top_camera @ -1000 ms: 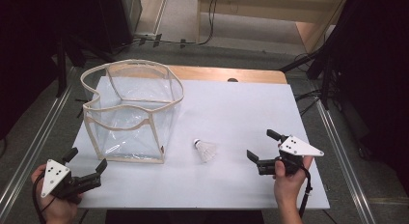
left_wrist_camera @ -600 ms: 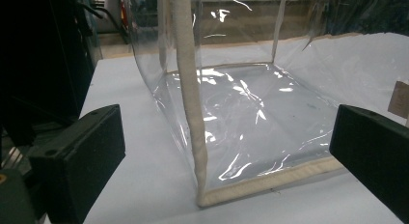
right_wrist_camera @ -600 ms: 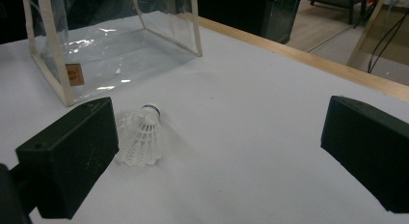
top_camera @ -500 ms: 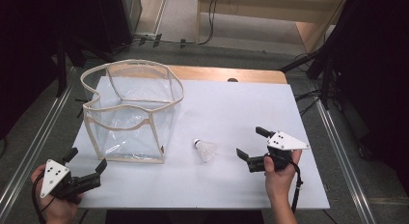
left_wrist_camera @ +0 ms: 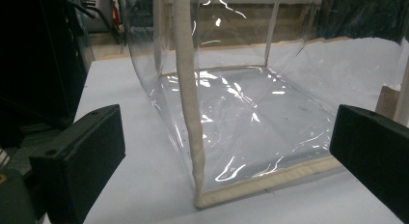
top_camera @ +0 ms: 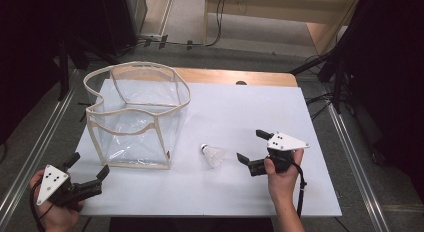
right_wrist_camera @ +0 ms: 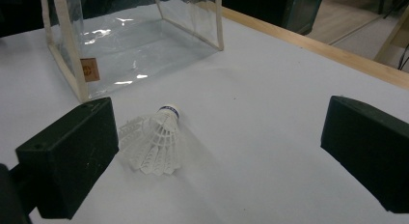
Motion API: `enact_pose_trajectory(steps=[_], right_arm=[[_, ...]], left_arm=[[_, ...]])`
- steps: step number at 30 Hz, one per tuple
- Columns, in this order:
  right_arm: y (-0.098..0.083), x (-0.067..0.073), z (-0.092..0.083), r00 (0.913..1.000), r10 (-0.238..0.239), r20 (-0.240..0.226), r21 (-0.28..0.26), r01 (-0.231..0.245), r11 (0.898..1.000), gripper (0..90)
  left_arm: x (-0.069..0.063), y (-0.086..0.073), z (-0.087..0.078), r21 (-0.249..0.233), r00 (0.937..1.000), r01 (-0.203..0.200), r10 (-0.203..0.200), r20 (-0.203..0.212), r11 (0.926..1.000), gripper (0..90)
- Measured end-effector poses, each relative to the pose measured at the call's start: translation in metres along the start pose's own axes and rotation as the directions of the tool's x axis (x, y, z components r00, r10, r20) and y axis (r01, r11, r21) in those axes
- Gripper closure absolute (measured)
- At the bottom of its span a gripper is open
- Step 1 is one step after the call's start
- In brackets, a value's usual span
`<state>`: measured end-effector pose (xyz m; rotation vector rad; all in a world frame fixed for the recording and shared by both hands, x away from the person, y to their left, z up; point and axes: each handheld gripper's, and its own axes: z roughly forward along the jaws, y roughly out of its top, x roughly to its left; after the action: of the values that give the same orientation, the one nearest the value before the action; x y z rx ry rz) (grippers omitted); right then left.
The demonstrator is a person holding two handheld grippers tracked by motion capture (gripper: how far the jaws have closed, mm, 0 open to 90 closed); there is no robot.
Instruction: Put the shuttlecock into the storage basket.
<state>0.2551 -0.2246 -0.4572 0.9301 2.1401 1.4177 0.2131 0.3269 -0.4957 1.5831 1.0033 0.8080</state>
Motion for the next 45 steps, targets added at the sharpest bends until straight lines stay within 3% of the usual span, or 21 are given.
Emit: enact_pose_trajectory(steps=[7,11,16,28,45], right_arm=[[0.001,-0.001,0.006,0.9997,0.000,-0.024,0.017,0.001,1.000,0.0],[0.001,-0.001,0.008,0.9994,0.002,-0.034,0.023,-0.001,1.000,0.0],[0.002,0.002,0.012,0.9998,-0.016,-0.015,0.053,0.017,0.998,0.0],[-0.001,0.005,0.028,0.9964,-0.018,-0.083,0.119,0.028,0.992,0.0],[-0.005,0.006,0.044,0.9931,-0.023,-0.115,0.180,0.044,0.983,0.0]], left_arm=[[-0.001,0.004,-0.003,0.002,0.9994,-0.016,0.016,0.031,0.9999,0.0],[-0.003,0.008,-0.006,-0.024,0.9983,-0.022,0.023,0.054,0.9995,0.0],[-0.004,0.013,-0.008,-0.038,0.9957,-0.028,0.032,0.087,0.9989,0.0],[-0.007,0.015,-0.010,-0.059,0.9929,-0.018,0.025,0.116,0.9981,0.0],[-0.009,0.017,-0.012,-0.087,0.9889,-0.019,0.031,0.145,0.9961,0.0]])
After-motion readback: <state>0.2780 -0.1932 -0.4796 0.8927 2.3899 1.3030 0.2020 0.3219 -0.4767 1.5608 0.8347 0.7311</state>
